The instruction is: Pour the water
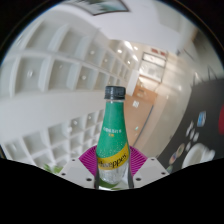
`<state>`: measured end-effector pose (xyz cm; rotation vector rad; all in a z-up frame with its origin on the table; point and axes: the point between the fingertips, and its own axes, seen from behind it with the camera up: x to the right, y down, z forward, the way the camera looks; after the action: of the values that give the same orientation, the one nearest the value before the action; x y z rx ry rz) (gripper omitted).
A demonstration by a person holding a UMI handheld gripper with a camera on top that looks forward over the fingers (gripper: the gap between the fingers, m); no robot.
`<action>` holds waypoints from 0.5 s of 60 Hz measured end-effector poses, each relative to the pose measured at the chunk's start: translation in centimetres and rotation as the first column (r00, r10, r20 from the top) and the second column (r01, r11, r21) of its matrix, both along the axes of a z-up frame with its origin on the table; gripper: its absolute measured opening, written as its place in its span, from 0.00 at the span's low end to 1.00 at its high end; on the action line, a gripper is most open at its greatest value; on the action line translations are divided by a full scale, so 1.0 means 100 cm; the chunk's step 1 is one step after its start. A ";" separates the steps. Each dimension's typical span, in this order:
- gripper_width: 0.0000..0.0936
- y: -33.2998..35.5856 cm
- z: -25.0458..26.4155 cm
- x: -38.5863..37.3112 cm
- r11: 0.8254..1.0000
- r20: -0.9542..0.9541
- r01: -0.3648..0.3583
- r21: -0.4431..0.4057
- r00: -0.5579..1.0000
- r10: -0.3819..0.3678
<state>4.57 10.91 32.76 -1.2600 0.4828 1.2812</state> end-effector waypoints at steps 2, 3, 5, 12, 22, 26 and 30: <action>0.41 0.003 0.006 0.016 0.997 0.116 0.075 0.024 0.990 -0.077; 0.41 0.004 0.008 0.025 0.993 0.171 0.113 0.038 0.978 -0.118; 0.41 0.008 0.010 0.045 0.980 0.279 0.189 0.069 0.939 -0.201; 0.41 0.016 -0.008 0.120 0.896 0.590 0.408 0.177 0.684 -0.428; 0.41 0.039 -0.100 0.179 0.844 0.883 0.490 0.218 0.270 -0.385; 0.41 0.048 -0.139 0.185 0.852 0.921 0.492 0.177 0.222 -0.320; 0.41 0.055 -0.172 0.202 0.854 0.937 0.503 0.132 0.218 -0.274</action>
<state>24.80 16.43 15.57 -1.6800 0.0235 -0.1228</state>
